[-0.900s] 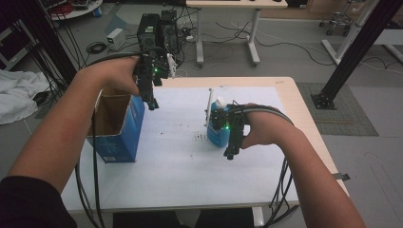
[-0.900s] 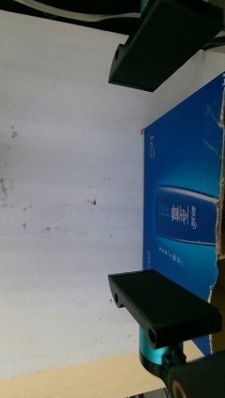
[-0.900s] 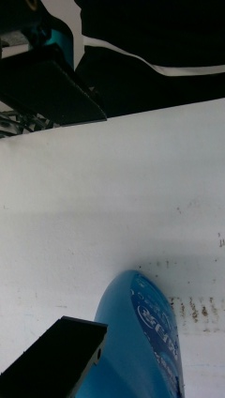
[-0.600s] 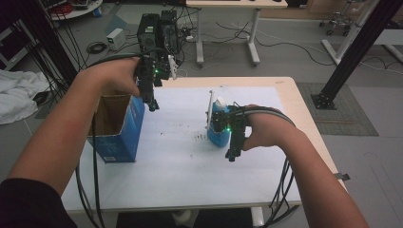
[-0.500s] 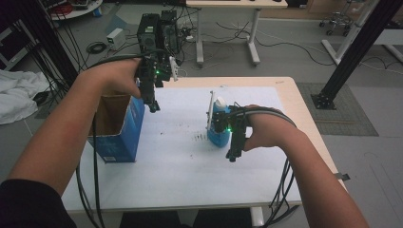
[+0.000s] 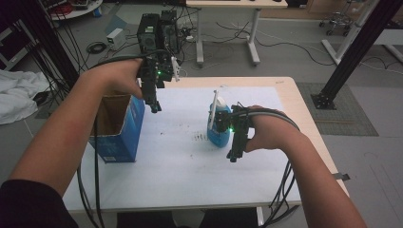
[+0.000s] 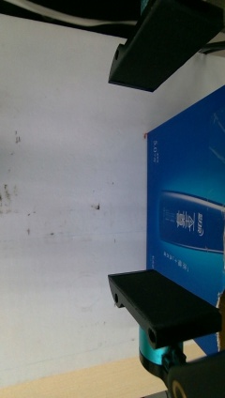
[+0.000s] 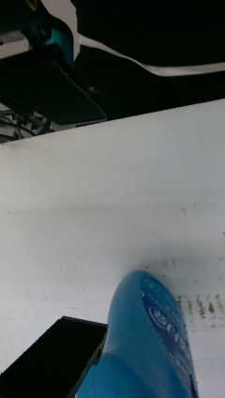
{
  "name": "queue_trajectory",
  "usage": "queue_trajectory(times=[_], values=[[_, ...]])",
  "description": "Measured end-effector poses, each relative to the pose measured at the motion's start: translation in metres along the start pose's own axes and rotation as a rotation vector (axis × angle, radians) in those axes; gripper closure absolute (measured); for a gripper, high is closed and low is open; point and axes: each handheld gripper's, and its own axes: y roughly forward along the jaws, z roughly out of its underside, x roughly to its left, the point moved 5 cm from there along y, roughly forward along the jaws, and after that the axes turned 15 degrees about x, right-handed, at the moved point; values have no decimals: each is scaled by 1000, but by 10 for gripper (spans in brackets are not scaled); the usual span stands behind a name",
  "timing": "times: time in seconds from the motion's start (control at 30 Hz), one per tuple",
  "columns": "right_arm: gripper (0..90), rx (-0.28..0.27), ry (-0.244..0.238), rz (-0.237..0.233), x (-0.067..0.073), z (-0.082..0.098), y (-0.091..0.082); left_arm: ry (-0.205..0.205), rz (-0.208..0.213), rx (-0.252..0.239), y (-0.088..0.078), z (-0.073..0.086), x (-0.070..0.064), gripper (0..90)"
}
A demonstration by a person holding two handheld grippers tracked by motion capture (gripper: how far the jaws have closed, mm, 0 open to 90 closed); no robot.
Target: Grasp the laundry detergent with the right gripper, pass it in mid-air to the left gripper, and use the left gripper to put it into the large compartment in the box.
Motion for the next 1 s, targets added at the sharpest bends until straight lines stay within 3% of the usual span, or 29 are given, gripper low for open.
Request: queue_trajectory(times=[0.57, 0.77, 0.8, 0.93, 1.0], values=[[10, -85, 108, -30, 2, 5, 12, 0, -15, -9, 6, 5, 0, 59], [10, -173, 125, -33, 1, 7, 14, -8, -14, -14, 8, 8, 0, 59], [10, -202, 154, -32, 1, 9, 14, -8, -12, -14, 8, 8, 0, 59], [10, -236, 181, -30, 2, 11, 15, -7, -12, -11, 9, 8, 1, 59], [10, -270, 222, -23, 3, 14, 16, -2, -13, -9, 9, 7, 1, 59]])
